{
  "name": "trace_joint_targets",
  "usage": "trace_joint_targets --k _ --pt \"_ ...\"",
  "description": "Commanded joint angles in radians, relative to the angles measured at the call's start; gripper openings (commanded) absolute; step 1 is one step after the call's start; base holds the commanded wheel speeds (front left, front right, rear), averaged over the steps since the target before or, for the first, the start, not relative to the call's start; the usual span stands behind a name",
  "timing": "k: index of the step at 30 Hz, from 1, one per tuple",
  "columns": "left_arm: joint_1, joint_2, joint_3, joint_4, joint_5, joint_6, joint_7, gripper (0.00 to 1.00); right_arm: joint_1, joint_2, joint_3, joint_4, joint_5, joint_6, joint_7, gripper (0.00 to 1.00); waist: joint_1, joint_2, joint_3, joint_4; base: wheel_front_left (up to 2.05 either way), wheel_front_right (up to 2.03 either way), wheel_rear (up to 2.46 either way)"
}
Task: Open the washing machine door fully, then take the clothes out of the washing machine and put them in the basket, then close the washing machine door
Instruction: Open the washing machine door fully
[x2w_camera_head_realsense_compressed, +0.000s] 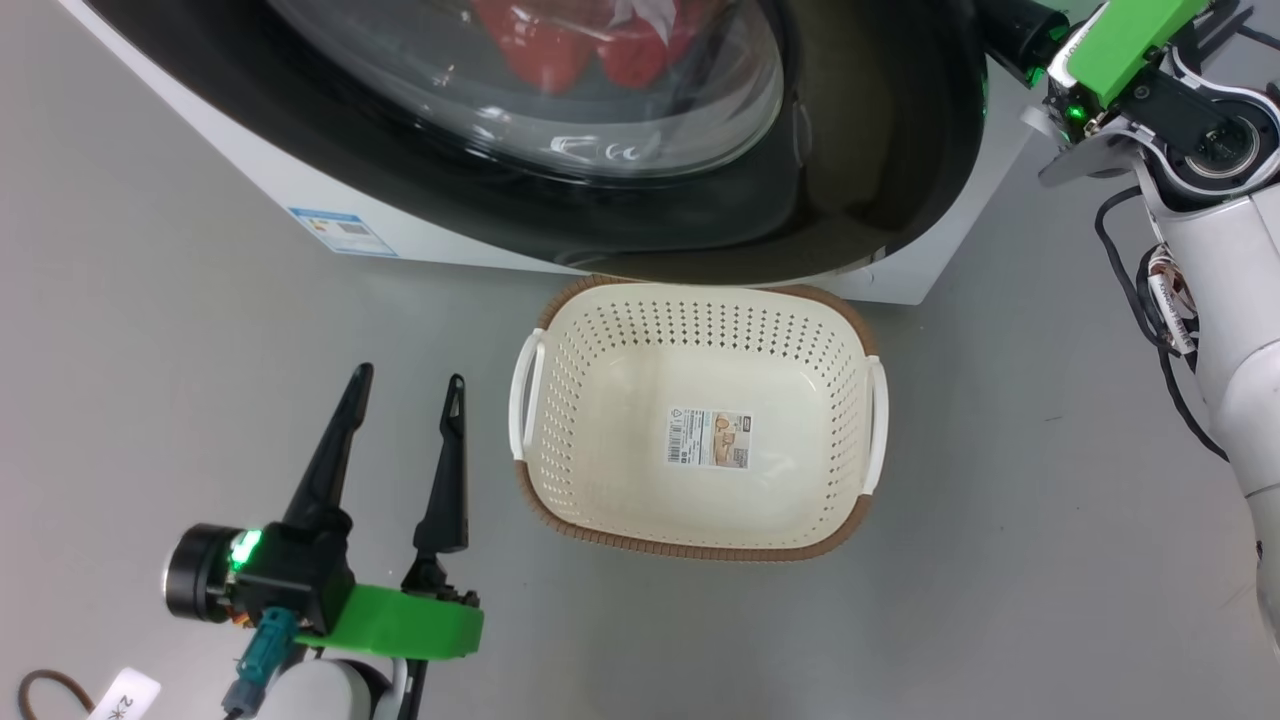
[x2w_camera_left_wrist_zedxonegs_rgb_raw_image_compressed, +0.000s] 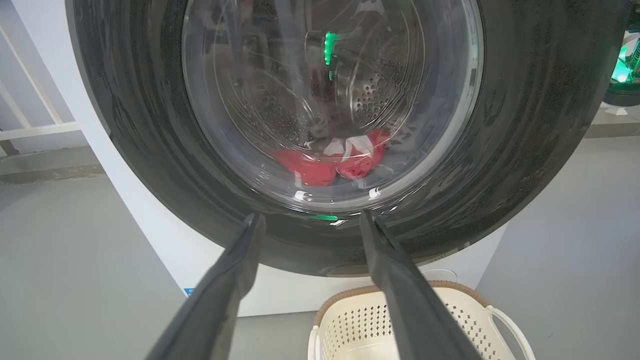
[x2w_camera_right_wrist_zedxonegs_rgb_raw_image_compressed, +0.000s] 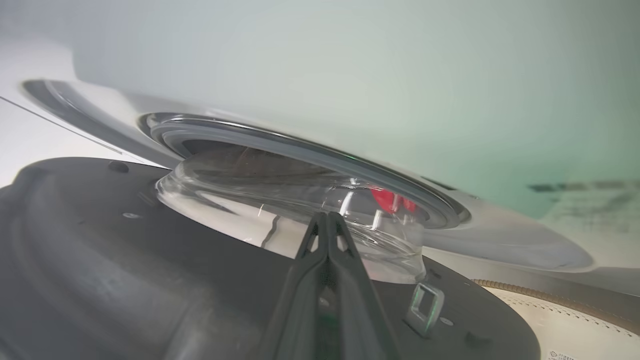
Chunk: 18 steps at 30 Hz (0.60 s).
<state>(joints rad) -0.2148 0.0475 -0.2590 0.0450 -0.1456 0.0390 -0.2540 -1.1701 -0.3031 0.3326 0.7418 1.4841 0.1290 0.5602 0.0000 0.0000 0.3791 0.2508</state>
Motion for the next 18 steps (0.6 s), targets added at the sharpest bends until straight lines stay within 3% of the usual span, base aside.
trace_joint_targets --k 1,18 --pt "-0.012 0.015 0.038 -0.017 -0.003 0.002 -0.008 1.00 0.001 0.027 0.016 -0.047 0.011 0.002 0.019 0.00 0.0000 0.0000 -0.006 -0.005 0.00 0.00 0.00" --pt "0.005 0.016 0.058 -0.016 -0.004 0.002 -0.008 1.00 0.113 0.014 0.063 -0.176 0.034 0.002 0.107 0.00 0.0000 0.0000 -0.054 -0.041 0.00 0.00 0.00"
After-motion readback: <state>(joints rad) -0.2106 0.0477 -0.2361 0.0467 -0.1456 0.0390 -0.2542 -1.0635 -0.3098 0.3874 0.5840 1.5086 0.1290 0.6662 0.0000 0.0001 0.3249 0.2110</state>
